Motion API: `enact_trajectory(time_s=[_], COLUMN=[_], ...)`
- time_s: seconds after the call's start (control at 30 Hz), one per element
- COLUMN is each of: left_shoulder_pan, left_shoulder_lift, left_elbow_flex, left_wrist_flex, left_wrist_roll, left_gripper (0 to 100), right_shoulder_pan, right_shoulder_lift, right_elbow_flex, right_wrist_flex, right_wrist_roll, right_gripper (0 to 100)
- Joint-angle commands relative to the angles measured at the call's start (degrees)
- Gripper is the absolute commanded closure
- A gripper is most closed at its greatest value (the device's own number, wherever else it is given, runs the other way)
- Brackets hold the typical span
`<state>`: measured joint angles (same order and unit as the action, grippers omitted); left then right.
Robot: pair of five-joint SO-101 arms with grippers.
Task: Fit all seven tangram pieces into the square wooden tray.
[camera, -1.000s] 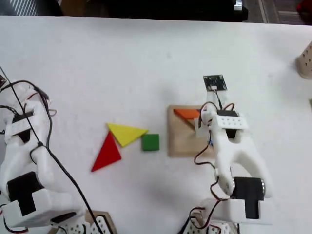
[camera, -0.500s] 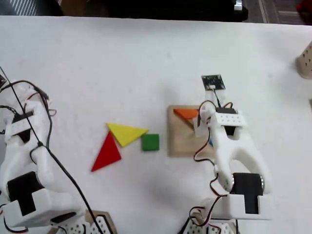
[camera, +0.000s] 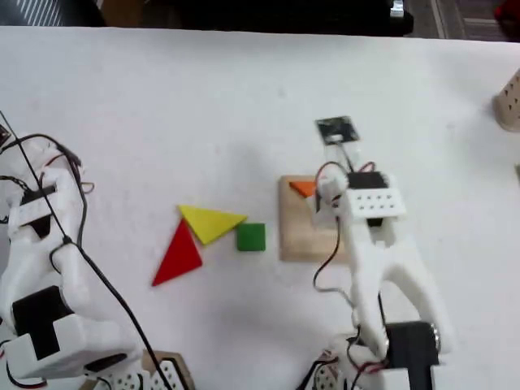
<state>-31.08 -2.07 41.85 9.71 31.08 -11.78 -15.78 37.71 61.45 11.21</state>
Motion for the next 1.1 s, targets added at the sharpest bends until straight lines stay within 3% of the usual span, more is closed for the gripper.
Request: enact_trajectory(time_s=[0.0, 0.07, 0.2, 0.4, 0.63, 1.07], left_shoulder_pan=[0.6, 0.6, 0.7, 0.7, 0.8, 0.8], left_shoulder_lift=[-2.8, -2.8, -2.8, -2.8, -2.8, -2.8], left_elbow_flex=[-0.4, -0.4, -0.5, -0.5, -0.7, -0.8], left_wrist_flex=[-1.4, -1.5, -1.7, -1.8, -1.8, -1.8], left_wrist_roll=[1.0, 1.0, 1.0, 1.0, 1.0, 1.0], left_gripper=[98, 98, 98, 98, 98, 98], right_shoulder_pan=[-8.8, -12.8, -18.9, -27.6, -29.4, -30.1], right_shoulder_lift=[-5.7, -5.8, -5.8, -2.5, 3.7, 9.7], right_elbow_flex=[0.7, 1.4, 1.5, 7.6, 6.6, 2.4], right_wrist_flex=[0.5, 0.3, -1.4, -11.2, -15.6, -16.0], right_wrist_roll=[-0.4, -0.6, -8.2, -15.4, -22.9, -23.5], right_gripper=[95.0, 89.1, 79.3, 78.3, 78.3, 78.3])
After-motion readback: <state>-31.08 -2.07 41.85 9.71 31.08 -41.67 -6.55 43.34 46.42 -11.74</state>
